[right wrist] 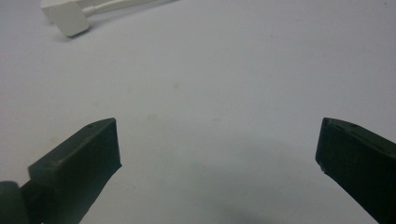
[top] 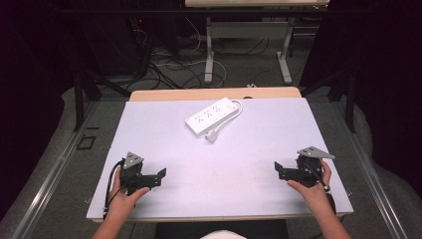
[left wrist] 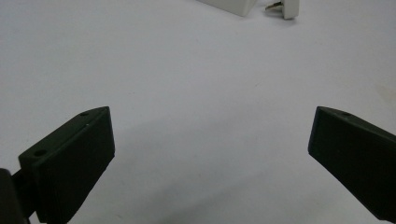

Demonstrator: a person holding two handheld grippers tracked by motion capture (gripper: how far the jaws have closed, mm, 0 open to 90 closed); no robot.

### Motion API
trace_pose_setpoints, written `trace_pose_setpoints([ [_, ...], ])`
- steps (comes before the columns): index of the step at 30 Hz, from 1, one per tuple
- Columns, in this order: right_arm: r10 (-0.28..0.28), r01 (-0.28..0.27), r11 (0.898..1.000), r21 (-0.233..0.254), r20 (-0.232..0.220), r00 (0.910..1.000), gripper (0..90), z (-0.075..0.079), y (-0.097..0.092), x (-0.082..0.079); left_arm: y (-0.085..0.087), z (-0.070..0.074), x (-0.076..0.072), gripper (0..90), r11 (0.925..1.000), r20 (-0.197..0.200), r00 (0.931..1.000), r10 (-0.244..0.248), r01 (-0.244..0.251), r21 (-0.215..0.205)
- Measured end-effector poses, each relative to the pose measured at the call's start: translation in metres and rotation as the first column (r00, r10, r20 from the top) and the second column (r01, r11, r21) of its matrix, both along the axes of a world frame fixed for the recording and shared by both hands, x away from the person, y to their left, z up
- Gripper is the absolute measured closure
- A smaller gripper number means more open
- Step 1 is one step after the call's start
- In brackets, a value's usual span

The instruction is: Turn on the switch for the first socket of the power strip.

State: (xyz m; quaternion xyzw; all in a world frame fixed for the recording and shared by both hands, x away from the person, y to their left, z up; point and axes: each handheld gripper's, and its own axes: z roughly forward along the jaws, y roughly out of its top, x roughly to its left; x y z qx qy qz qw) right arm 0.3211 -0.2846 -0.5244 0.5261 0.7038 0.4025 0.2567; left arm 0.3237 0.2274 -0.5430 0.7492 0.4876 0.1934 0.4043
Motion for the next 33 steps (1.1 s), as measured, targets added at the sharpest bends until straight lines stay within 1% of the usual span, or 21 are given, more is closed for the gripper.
trace_pose_setpoints([
  [1, -0.005, 0.005, 1.0, 0.001, 0.013, 0.9999, 0.0, 0.001, 0.001, 0.0, 0.0, 0.0, 0.0, 0.3, 1.0, 0.0, 1.0, 0.0, 0.0, 0.0],
  [2, 0.002, -0.002, 1.0, -0.003, 0.011, 0.9999, 0.0, 0.002, 0.001, -0.001, -0.002, 0.001, 0.0, 0.3, 1.0, 0.008, 0.9999, 0.009, -0.009, -0.002],
  [3, 0.001, -0.001, 1.0, 0.0, 0.015, 0.9999, 0.0, 0.001, 0.002, -0.001, -0.002, 0.002, -0.001, 0.3, 1.0, 0.005, 1.0, 0.001, -0.001, 0.002],
  [4, 0.002, -0.002, 1.0, 0.008, 0.01, 0.9999, 0.0, 0.001, 0.002, -0.001, -0.002, 0.002, -0.001, 0.3, 1.0, 0.02, 0.9998, 0.001, -0.001, 0.006],
  [5, 0.005, -0.005, 1.0, 0.011, 0.008, 1.0, 0.0, 0.001, 0.003, -0.001, -0.002, 0.002, -0.001, 0.3, 1.0, 0.02, 0.9998, 0.001, -0.001, 0.006],
  [6, 0.01, -0.01, 1.0, 0.01, 0.002, 0.9999, 0.0, 0.001, 0.003, -0.001, -0.002, 0.004, -0.003, 0.3, 0.9997, 0.021, 0.9998, -0.003, 0.003, 0.022],
  [8, -0.002, 0.002, 1.0, 0.006, 0.005, 1.0, 0.9, 0.0, 0.004, 0.001, -0.004, 0.004, -0.005, 0.3, 0.9999, 0.023, 0.9997, 0.0, 0.0, 0.011],
  [10, 0.008, -0.008, 1.0, 0.003, -0.007, 0.9999, 1.0, 0.001, 0.006, 0.002, -0.005, 0.004, -0.007, 0.3, 0.9999, 0.024, 0.9997, -0.001, 0.0, 0.012],
  [11, 0.011, -0.011, 1.0, 0.0, -0.005, 0.9999, 1.0, 0.001, 0.007, 0.003, -0.005, 0.005, -0.008, 0.3, 0.9998, 0.01, 0.9999, -0.01, 0.01, 0.015],
  [12, 0.021, -0.021, 1.0, -0.001, -0.006, 0.9998, 1.0, 0.002, 0.008, 0.003, -0.005, 0.006, -0.009, 0.3, 0.9998, 0.016, 0.9998, -0.012, 0.012, 0.017],
  [13, 0.022, -0.022, 1.0, -0.005, -0.005, 0.9997, 1.0, 0.002, 0.01, 0.004, -0.006, 0.005, -0.01, 0.4, 0.9999, 0.017, 0.9998, -0.012, 0.012, 0.006],
  [14, 0.025, -0.025, 1.0, 0.007, -0.012, 0.9996, 1.2, 0.004, 0.012, 0.005, -0.006, 0.006, -0.011, 0.5, 0.9998, 0.022, 0.9996, -0.017, 0.016, 0.015],
  [15, 0.025, -0.025, 1.0, 0.007, -0.012, 0.9996, 1.2, 0.004, 0.012, 0.005, -0.006, 0.006, -0.011, 0.5, 0.9998, 0.022, 0.9996, -0.017, 0.016, 0.015],
  [18, 0.045, -0.045, 0.999, 0.004, -0.018, 0.9988, 1.7, 0.007, 0.017, 0.008, -0.007, 0.006, -0.013, 0.6, 0.9997, 0.026, 0.9995, -0.017, 0.017, 0.015],
  [19, 0.064, -0.065, 0.998, 0.0, -0.031, 0.9974, 1.7, 0.01, 0.021, 0.01, -0.006, 0.006, -0.014, 0.6, 0.9996, 0.029, 0.9994, -0.017, 0.016, 0.021],
  [21, 0.071, -0.071, 0.997, -0.004, -0.036, 0.9968, 1.7, 0.012, 0.024, 0.013, -0.006, 0.006, -0.014, 0.6, 0.9996, 0.03, 0.9994, -0.016, 0.016, 0.022],
  [22, 0.076, -0.076, 0.997, -0.002, -0.041, 0.9963, 2.0, 0.013, 0.026, 0.014, -0.006, 0.006, -0.014, 0.6, 0.9999, 0.028, 0.9996, -0.007, 0.006, 0.008],
  [23, 0.086, -0.086, 0.996, -0.004, -0.044, 0.9954, 2.4, 0.014, 0.026, 0.016, -0.006, 0.006, -0.014, 0.6, 0.9999, 0.028, 0.9996, -0.007, 0.006, 0.008],
  [25, 0.091, -0.091, 0.996, -0.002, -0.046, 0.9948, 2.9, 0.017, 0.029, 0.018, -0.005, 0.006, -0.014, 0.6, 0.9999, 0.033, 0.9994, -0.008, 0.008, 0.015],
  [30, 0.121, -0.122, 0.992, -0.012, -0.05, 0.9914, 4.6, 0.024, 0.035, 0.023, -0.005, 0.006, -0.015, 0.6, 1.0, 0.031, 0.9995, -0.001, 0.001, 0.005],
  [33, 0.138, -0.14, 0.99, -0.027, -0.054, 0.9889, 6.2, 0.033, 0.041, 0.028, -0.004, 0.007, -0.015, 0.6, 0.9999, 0.033, 0.9994, -0.005, 0.005, 0.014],
])
